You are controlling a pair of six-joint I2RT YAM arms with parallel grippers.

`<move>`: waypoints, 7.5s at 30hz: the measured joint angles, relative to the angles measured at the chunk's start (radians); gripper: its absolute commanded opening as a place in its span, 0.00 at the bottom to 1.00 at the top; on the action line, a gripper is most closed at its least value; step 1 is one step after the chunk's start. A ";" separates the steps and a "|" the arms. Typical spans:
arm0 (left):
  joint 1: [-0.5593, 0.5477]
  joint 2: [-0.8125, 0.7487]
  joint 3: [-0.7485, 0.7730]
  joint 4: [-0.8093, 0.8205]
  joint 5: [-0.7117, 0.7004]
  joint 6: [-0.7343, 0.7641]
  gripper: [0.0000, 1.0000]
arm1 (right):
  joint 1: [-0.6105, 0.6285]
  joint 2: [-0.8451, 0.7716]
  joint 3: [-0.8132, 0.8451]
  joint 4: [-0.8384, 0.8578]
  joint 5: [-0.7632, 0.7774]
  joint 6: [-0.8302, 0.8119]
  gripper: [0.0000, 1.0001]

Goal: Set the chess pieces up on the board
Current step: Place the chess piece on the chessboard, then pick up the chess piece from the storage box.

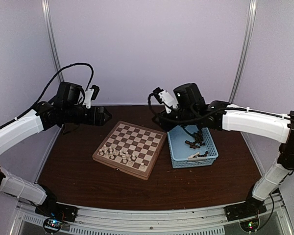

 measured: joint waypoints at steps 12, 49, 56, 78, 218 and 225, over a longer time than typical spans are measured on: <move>0.000 0.002 0.000 -0.004 -0.034 -0.061 0.98 | -0.309 -0.025 -0.009 -0.401 -0.005 0.091 0.38; 0.000 -0.167 -0.153 -0.061 -0.134 0.117 0.96 | -0.311 0.287 -0.018 -0.613 0.177 1.067 0.39; 0.000 -0.169 -0.202 -0.042 -0.112 0.113 0.96 | -0.311 0.321 -0.047 -0.589 0.175 1.115 0.38; 0.000 -0.148 -0.190 -0.027 -0.003 0.076 0.93 | -0.311 0.160 -0.220 -0.220 0.150 0.812 0.11; -0.361 0.407 0.035 0.544 0.366 -0.076 0.01 | -0.145 -0.322 -0.559 0.655 -0.327 0.347 0.59; -0.361 0.405 0.048 0.490 0.368 -0.002 0.01 | -0.148 -0.325 -0.456 0.467 -0.355 0.338 0.80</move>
